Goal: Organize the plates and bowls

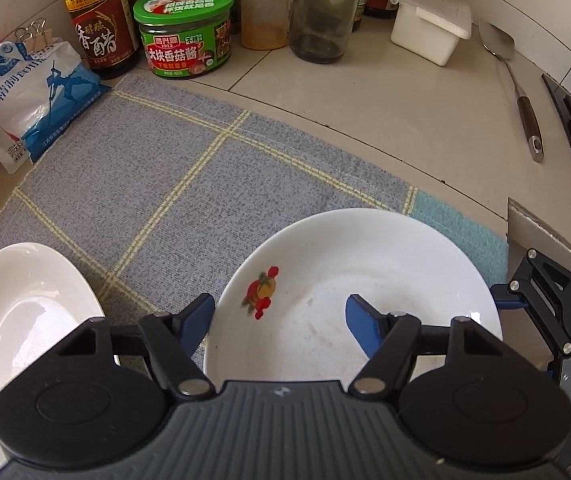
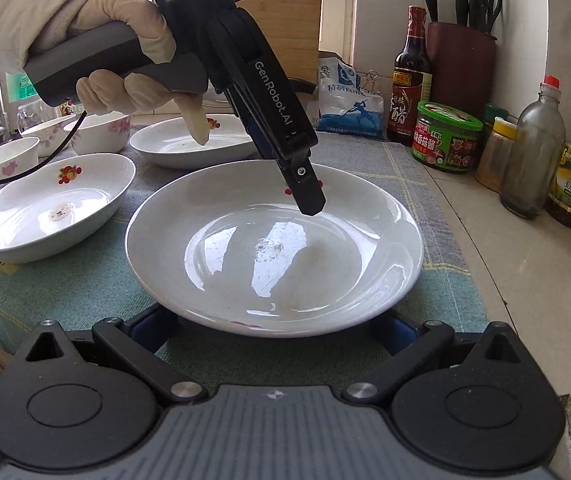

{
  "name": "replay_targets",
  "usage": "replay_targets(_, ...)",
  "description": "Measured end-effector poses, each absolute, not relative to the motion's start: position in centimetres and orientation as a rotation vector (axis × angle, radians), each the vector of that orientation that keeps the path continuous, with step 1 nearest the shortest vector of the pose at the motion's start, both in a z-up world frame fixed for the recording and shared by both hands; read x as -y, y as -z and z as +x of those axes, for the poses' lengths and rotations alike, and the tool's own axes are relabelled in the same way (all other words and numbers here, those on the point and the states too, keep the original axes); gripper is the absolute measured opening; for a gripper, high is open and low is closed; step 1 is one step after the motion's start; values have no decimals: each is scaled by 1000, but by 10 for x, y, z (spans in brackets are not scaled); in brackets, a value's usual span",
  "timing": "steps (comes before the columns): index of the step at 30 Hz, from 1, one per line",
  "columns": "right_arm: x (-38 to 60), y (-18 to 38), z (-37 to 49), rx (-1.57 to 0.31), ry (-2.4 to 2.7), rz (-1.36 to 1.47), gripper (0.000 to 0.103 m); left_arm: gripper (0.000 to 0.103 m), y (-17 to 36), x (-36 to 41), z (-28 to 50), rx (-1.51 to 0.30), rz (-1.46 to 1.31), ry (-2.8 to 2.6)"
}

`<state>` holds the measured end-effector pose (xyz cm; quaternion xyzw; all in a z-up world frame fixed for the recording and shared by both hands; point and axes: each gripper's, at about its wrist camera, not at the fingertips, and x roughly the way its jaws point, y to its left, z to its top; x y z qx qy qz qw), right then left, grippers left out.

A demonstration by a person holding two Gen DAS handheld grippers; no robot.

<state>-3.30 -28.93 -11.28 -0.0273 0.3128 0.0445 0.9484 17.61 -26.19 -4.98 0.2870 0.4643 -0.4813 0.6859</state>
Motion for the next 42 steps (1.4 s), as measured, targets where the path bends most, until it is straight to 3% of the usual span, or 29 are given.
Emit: replay_targets(42,337,99,31,-708,-121,-101,103,69,53,297,229,-1027,628,1104)
